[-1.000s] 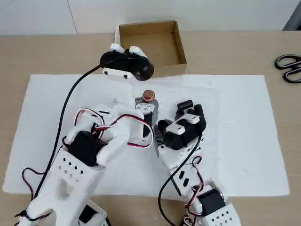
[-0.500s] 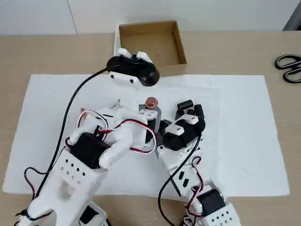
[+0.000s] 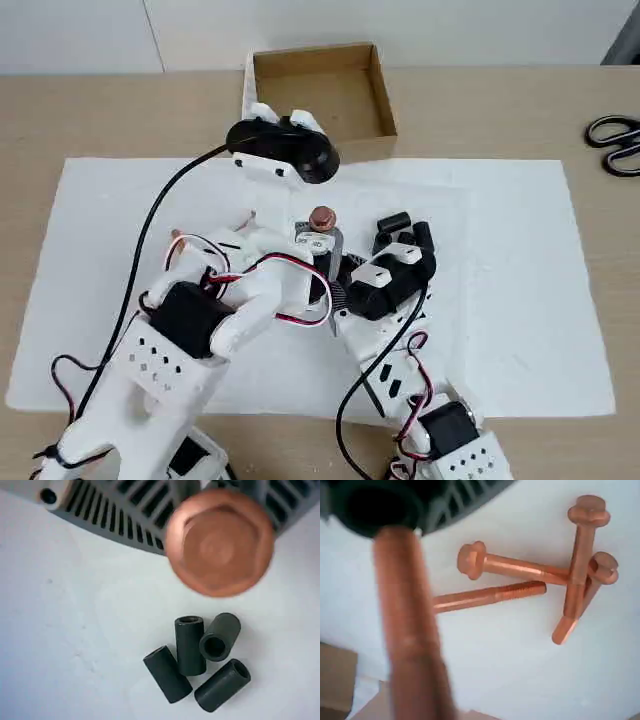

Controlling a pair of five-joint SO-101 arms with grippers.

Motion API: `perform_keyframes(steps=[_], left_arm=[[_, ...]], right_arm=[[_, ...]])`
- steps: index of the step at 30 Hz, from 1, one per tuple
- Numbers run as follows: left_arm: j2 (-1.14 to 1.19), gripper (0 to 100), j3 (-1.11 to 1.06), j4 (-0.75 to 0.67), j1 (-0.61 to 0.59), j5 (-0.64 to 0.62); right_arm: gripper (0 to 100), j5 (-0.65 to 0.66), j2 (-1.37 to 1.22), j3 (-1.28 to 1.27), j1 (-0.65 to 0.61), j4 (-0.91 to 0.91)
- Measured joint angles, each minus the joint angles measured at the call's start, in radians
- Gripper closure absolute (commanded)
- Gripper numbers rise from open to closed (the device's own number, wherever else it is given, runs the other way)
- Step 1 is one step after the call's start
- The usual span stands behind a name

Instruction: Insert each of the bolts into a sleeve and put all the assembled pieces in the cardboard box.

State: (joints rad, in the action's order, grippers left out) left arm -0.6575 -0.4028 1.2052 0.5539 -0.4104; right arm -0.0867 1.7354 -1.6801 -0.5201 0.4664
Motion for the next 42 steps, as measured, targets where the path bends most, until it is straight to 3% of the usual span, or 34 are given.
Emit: perform_keyframes(steps=[42], left_arm=[[-0.005,99,0.000,0.064,0.029,0.006]], right_arm=[[99.5,0.000,0.000,0.000,-0.046,0.000]])
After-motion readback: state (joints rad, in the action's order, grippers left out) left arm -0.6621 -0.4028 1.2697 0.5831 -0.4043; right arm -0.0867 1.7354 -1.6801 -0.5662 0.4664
